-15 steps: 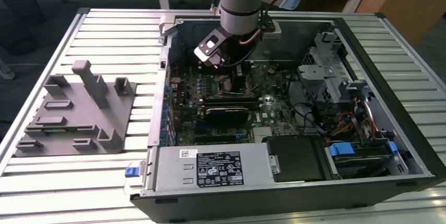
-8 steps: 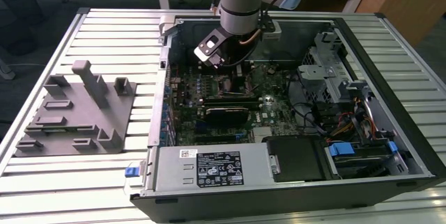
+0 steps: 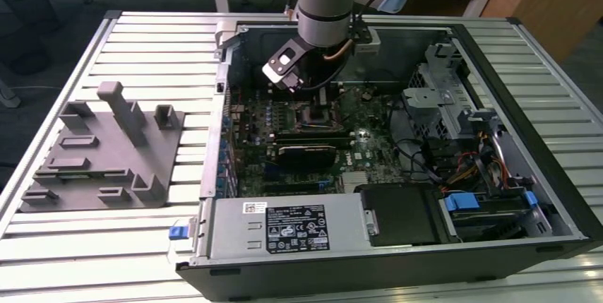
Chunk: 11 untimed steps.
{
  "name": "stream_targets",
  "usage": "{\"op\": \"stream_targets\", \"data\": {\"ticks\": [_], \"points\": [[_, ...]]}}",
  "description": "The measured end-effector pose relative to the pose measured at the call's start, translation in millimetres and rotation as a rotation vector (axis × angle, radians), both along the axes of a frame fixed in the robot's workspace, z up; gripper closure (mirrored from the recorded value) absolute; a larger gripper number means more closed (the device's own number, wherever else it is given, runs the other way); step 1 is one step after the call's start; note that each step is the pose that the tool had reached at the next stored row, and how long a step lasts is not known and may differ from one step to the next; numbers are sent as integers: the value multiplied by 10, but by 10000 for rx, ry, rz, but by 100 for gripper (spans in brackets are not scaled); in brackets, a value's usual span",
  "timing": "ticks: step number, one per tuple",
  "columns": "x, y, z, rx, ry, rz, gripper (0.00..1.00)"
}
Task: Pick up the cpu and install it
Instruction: 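Place the cpu into insertion slot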
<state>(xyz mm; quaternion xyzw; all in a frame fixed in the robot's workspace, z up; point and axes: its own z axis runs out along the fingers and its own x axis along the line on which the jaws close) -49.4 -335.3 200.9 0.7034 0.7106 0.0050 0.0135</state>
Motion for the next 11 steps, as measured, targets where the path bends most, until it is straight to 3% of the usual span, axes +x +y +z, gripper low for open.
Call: {"op": "stream_targets", "data": {"ticks": [2,11], "points": [[0,0,1,0,0,1,87],[0,0,3,0,0,1,89]]}}
